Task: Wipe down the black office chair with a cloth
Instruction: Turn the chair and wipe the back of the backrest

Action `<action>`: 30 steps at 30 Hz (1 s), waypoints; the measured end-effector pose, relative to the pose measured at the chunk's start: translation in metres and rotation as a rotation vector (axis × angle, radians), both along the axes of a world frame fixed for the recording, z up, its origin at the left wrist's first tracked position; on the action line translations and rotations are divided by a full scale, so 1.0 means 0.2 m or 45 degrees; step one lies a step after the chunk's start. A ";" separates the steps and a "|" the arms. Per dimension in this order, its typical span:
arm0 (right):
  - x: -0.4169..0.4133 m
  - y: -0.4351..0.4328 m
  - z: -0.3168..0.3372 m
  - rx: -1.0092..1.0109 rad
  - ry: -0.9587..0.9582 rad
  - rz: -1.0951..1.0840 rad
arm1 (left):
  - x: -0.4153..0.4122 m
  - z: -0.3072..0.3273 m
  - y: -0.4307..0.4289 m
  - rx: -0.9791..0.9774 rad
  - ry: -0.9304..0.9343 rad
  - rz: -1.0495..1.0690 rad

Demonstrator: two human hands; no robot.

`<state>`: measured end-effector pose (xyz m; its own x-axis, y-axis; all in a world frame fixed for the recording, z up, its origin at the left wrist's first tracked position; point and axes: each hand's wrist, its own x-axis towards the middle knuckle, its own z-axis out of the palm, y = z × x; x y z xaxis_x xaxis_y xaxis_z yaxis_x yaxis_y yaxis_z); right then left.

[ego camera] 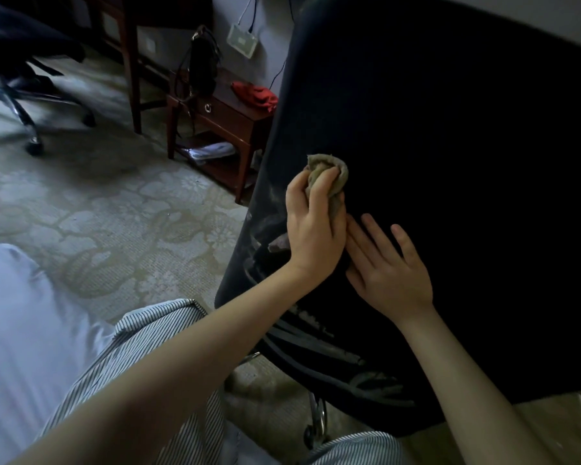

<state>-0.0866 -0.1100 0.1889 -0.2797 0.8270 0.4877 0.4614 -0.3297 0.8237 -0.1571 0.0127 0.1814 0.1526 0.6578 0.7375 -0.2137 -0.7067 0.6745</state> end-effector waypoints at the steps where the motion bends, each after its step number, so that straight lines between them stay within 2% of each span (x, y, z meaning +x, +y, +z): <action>1: 0.01 -0.01 0.00 -0.004 -0.013 0.009 | 0.01 -0.01 -0.01 -0.002 -0.014 -0.004; 9: 0.04 -0.06 -0.02 0.019 -0.052 0.054 | 0.04 -0.23 -0.03 -0.216 -0.027 0.186; 13: 0.05 -0.05 -0.03 0.033 -0.072 0.065 | -0.03 -0.46 0.03 -0.528 0.112 0.171; 15: 0.06 -0.05 -0.03 0.032 -0.087 0.060 | -0.08 -0.59 0.08 -0.666 0.255 0.119; 19: 0.05 -0.03 -0.03 0.038 -0.113 0.047 | -0.18 -0.70 0.18 -0.834 0.497 0.020; 21: 0.04 -0.03 -0.03 0.040 -0.097 0.047 | -0.19 -0.64 0.18 -0.875 0.455 -0.029; 24: 0.03 -0.03 -0.03 0.032 -0.064 0.044 | -0.18 -0.45 0.13 -0.830 0.208 -0.042; 27: 0.01 -0.05 -0.02 0.026 0.015 0.042 | -0.15 -0.21 0.05 -0.661 -0.023 -0.069; 30: -0.04 -0.04 0.01 0.035 0.141 0.085 | -0.12 0.00 -0.03 -0.482 -0.135 -0.108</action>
